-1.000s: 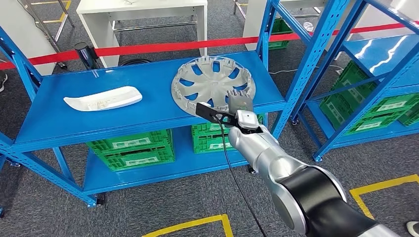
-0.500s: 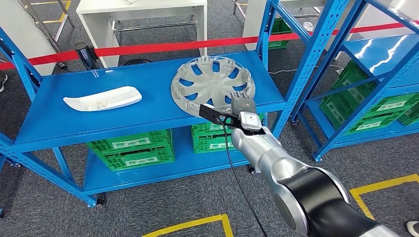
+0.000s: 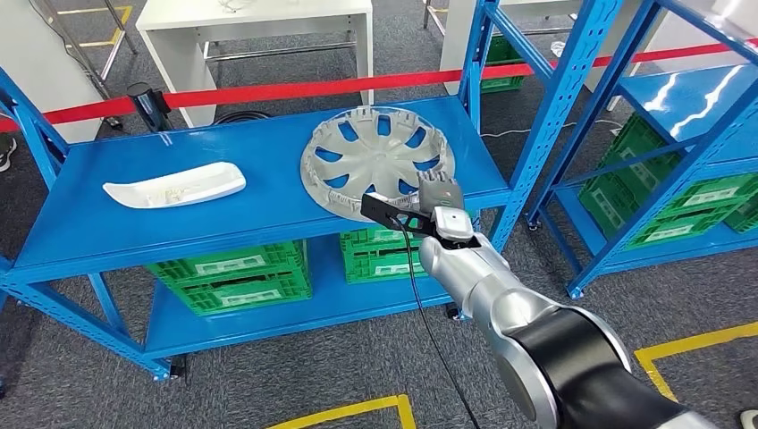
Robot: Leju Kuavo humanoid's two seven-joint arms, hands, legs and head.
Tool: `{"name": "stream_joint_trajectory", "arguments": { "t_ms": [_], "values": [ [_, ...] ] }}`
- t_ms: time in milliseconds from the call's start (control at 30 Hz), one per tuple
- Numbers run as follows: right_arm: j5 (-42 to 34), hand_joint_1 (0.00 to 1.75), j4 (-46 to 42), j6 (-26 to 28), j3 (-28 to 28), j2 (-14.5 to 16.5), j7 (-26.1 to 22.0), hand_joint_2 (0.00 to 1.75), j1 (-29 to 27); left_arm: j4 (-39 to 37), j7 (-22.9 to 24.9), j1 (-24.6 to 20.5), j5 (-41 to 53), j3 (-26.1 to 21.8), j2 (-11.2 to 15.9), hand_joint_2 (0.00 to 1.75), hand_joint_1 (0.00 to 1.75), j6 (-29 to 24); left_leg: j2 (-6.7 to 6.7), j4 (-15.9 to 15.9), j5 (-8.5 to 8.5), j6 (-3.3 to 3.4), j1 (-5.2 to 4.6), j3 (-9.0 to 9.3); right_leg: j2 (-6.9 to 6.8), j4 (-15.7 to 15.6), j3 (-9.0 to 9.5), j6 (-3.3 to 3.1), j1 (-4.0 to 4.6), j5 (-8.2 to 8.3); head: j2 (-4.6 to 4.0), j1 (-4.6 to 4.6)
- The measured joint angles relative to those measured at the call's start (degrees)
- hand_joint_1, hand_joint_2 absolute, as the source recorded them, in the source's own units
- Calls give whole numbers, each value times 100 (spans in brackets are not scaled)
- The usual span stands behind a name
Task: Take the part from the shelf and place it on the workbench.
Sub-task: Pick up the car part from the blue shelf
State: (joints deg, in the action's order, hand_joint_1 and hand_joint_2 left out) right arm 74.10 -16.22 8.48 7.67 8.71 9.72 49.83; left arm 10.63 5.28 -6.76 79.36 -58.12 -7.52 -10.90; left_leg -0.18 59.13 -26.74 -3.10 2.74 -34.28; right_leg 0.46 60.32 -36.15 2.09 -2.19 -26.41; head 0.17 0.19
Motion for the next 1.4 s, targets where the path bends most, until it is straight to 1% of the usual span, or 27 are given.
{"name": "stream_joint_trajectory", "arguments": {
  "t_ms": [33,67,100,133,167,200,267,300,333,367,400,433,467,500,567,633,733,833,933,1000,1233,1400],
  "values": [
    [10,0,0,-3,0,3,1,175,-5,-1,-5,1,-3,0,5,0,0,1,-3,-5,-12,-48,-5,8,23,8,2,-62,21,-46,0,2],
    [19,0,0,-5,0,5,2,175,-8,-3,-11,4,-5,0,2,0,0,1,-4,-23,-17,-91,0,28,33,11,4,-136,23,-54,0,2],
    [23,0,-1,-7,0,9,3,175,-9,-4,-20,8,-7,0,-2,0,0,1,-3,-42,-21,-127,10,44,34,14,14,-193,27,-66,0,1],
    [28,0,-1,-7,0,10,4,175,-5,-5,-32,11,-8,0,-3,0,0,1,2,-4,-49,-150,17,34,36,12,36,-246,25,-77,0,-1],
    [33,0,-2,-8,0,12,4,175,1,-6,-45,12,-8,0,-3,0,0,1,9,139,-120,-158,17,-32,36,2,69,-294,26,-89,0,-4],
    [36,0,-2,-9,0,15,5,175,3,-6,-60,11,-5,0,-2,0,0,0,15,422,-244,-152,6,-175,31,-5,106,-335,33,-103,0,-10],
    [43,0,-1,-15,0,16,5,175,-7,-5,-79,16,20,0,2,0,0,-4,19,1224,-532,-121,-36,-617,23,-3,162,-401,73,-145,0,-19],
    [47,0,-1,-21,0,16,6,175,-21,-6,-82,24,36,0,3,0,0,-5,19,1531,-594,-100,-60,-817,23,-2,188,-427,98,-167,0,-20],
    [53,0,0,-26,0,17,6,175,-34,-6,-82,32,50,0,4,0,0,-6,18,1637,-541,-71,-82,-923,29,-1,217,-446,122,-194,0,-20],
    [59,0,0,-29,0,17,7,175,-41,-5,-82,38,57,0,4,0,0,-5,18,1508,-372,-31,-105,-912,37,0,255,-457,142,-225,0,-19],
    [65,0,0,-31,0,19,8,175,-45,-6,-83,41,58,0,5,0,0,-3,17,1181,-123,19,-130,-799,44,0,302,-459,158,-261,0,-19],
    [73,0,0,-31,0,21,8,175,-44,-6,-84,42,60,0,8,0,0,-1,15,807,88,73,-159,-641,48,-3,349,-452,170,-300,-1,-18],
    [78,0,0,-33,0,22,9,175,-40,-6,-85,40,63,0,10,0,0,3,12,464,228,116,-187,-482,54,1,382,-435,184,-335,-1,-20],
    [84,0,0,-37,0,22,11,175,-37,-7,-85,36,66,0,11,0,0,10,13,236,284,145,-207,-372,57,0,396,-413,195,-359,-1,-21],
    [96,0,0,-48,0,21,18,175,-41,-9,-86,29,71,0,5,0,0,29,8,83,255,129,-217,-293,57,-5,392,-414,217,-374,0,-18],
    [126,0,0,-60,0,21,36,175,-52,-11,-89,32,72,0,0,0,0,51,-7,58,249,115,-214,-292,43,-39,405,-442,224,-368,0,-11],
    [364,0,0,-113,29,21,98,175,-50,-12,-101,34,78,0,0,0,0,80,-20,56,228,152,-217,-288,26,-99,445,-436,225,-367,0,-10],
    [754,0,0,-228,170,19,167,175,-49,-12,-101,31,95,0,-1,0,0,113,-20,56,217,175,-218,-283,22,-134,466,-416,226,-363,-1,-10],
    [1040,0,0,-342,366,20,167,175,-43,-12,-100,25,105,0,-2,0,0,134,-16,56,221,188,-219,-283,22,-150,471,-365,224,-353,0,-10],
    [1109,0,0,-390,474,25,155,175,-24,-12,-100,21,107,0,-2,0,0,140,-17,56,226,197,-219,-283,21,-153,472,-348,224,-349,0,-10],
    [1195,0,0,-429,657,29,132,175,24,-13,-100,21,107,0,-2,0,0,148,-18,54,239,207,-218,-277,9,-151,477,-337,230,-342,0,-10],
    [1498,0,0,-643,922,74,-30,175,106,-14,-101,18,107,0,-6,0,0,207,-16,53,240,205,-218,-272,9,-144,478,-337,235,-342,0,-10]
  ]
}}
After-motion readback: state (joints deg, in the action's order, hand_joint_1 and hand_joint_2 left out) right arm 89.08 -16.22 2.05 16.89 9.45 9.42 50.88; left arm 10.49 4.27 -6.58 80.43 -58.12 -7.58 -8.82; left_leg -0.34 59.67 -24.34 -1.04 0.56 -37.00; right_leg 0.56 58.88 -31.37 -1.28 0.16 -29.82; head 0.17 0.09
